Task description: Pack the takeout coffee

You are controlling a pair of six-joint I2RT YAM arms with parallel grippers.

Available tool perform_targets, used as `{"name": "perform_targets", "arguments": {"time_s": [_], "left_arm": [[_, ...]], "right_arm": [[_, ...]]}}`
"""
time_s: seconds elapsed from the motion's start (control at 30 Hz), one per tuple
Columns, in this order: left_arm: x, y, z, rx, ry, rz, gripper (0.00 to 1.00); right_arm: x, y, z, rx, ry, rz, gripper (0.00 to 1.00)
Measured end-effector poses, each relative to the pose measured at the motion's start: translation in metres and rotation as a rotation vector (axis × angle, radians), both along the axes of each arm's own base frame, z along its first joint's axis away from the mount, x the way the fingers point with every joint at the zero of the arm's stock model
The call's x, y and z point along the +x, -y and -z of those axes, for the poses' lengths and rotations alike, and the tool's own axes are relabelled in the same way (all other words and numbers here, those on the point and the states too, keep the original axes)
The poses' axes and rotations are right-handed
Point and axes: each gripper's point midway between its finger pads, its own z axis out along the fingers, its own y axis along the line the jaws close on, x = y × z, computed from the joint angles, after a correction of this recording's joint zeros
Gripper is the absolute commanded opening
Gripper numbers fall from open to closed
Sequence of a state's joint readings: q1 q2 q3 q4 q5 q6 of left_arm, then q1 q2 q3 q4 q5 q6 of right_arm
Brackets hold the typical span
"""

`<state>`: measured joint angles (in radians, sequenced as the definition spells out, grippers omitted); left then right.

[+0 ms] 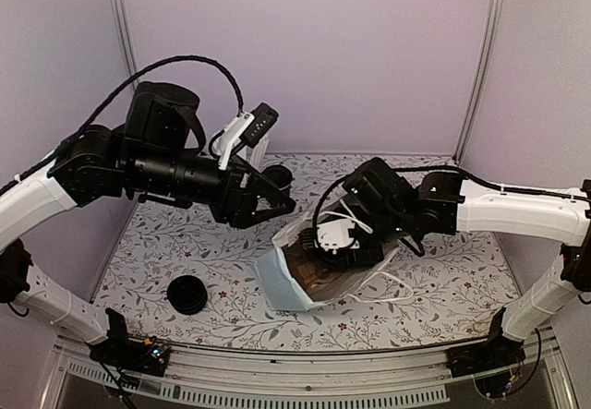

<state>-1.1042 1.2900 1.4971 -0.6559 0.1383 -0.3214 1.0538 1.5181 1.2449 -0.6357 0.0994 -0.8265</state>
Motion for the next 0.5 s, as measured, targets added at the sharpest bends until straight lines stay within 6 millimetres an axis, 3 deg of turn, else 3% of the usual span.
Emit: {"name": "perform_targets", "arguments": {"time_s": [0.13, 0.33, 0.5], "left_arm": [[-0.015, -0.002, 0.031, 0.134, -0.075, -0.023, 0.63], [-0.002, 0.003, 0.081, 0.344, -0.107, -0.125, 0.61], [0.008, 0.000, 0.092, 0.410, -0.080, -0.165, 0.37]], "right_arm": [[0.000, 0.000, 0.001, -0.001, 0.000, 0.000, 0.39], [0.001, 0.002, 0.001, -0.007, 0.006, 0.005, 0.39], [0.000, 0.007, 0.005, -0.021, 0.009, 0.013, 0.39]]}}
